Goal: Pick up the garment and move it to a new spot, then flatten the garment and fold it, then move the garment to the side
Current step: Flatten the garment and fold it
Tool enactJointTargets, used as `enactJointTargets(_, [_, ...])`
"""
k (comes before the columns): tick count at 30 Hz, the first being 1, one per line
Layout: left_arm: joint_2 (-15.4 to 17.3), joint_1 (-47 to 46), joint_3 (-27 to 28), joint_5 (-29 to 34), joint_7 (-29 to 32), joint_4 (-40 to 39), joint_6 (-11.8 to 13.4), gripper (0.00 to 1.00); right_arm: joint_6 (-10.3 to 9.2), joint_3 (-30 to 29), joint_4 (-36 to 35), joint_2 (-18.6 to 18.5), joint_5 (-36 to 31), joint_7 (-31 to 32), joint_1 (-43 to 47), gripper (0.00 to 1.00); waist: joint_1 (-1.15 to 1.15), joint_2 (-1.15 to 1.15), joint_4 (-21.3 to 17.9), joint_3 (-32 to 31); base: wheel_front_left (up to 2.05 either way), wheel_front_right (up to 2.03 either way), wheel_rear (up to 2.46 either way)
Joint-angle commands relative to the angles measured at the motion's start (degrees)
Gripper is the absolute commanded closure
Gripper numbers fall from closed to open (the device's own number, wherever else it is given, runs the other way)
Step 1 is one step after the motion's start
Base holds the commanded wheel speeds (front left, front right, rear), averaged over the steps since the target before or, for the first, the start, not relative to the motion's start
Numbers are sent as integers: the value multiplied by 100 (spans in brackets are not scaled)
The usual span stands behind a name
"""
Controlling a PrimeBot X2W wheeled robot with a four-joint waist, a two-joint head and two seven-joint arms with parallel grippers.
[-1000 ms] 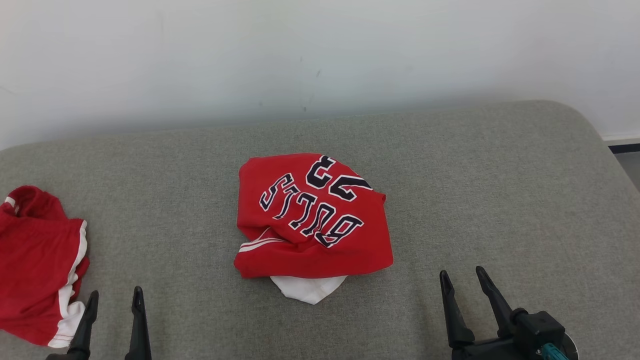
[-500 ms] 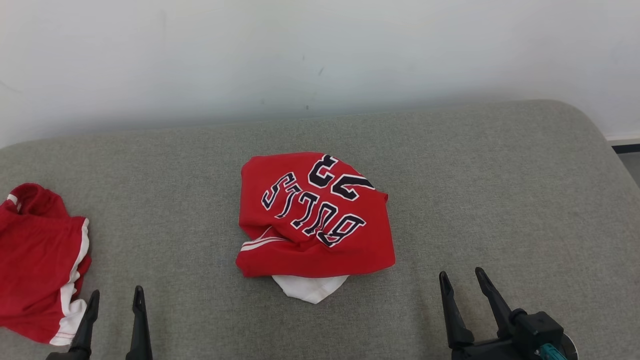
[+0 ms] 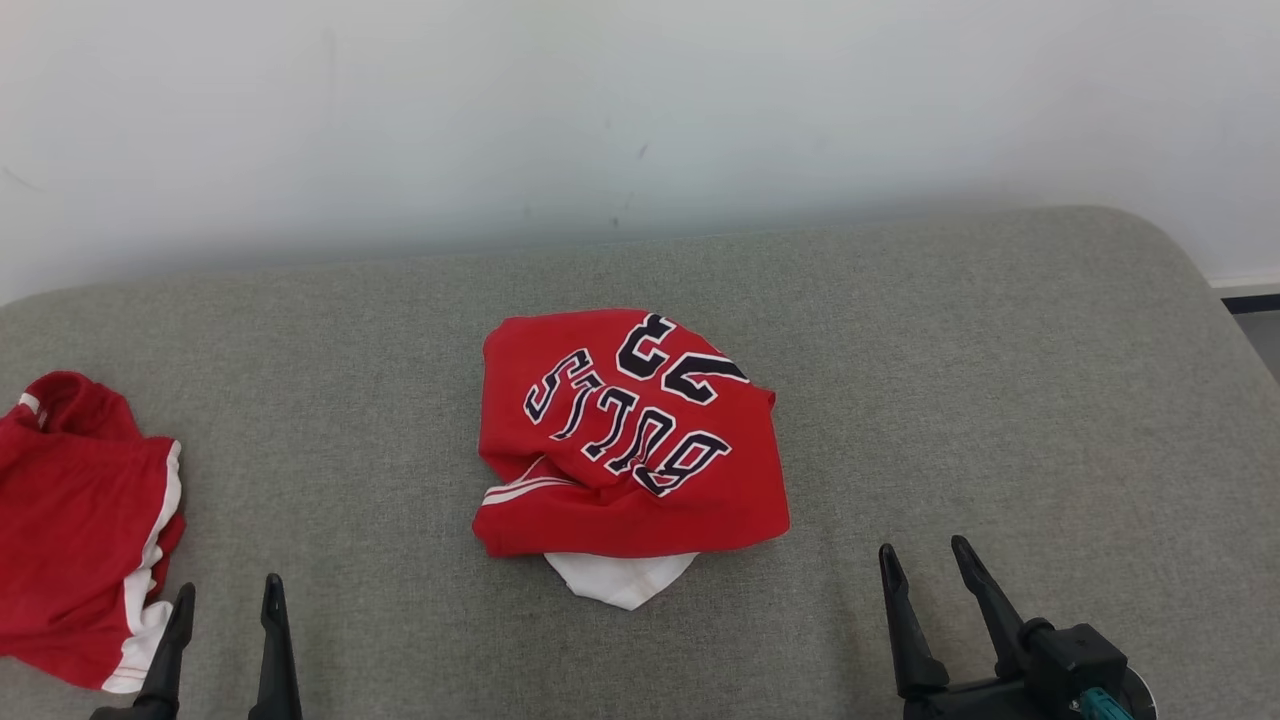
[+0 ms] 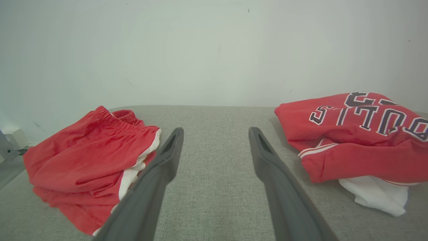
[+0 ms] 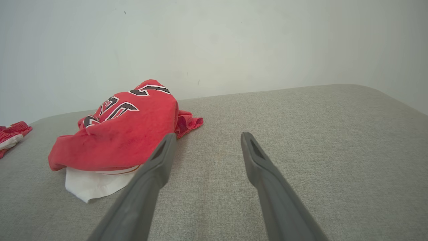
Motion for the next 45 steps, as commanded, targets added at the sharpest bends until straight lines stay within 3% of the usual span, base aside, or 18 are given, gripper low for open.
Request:
enactJointTargets(1, [-7,30,14,48,-17,21,5,0,20,14,8,2,-33,-3,-3,0,0,0,-4,-5,0,0,0])
enactJointTargets(14, [57,-191,-170,26,-17,129,5,0,20,48,39,1,-28,-3,-54,0,0,0,-64,-12,0,0,0])
enactJointTargets(29, [799,-1430,-1987,-555,-17,1258,8,0,20,196,123,1,153,-2,-188,0,0,0,-859,250,0,0,0])
enactJointTargets(37, [1249,-2032,-2827,-1118,-17,2467,8,0,20,233,184,3,263,-3,-225,0,0,0,-1287,379,0,0,0])
enactJointTargets(45, [1402,-2494,-3553,-1906,59,3728,7,0,20,237,210,2,334,-3,-220,0,0,0,-1483,422,0,0,0])
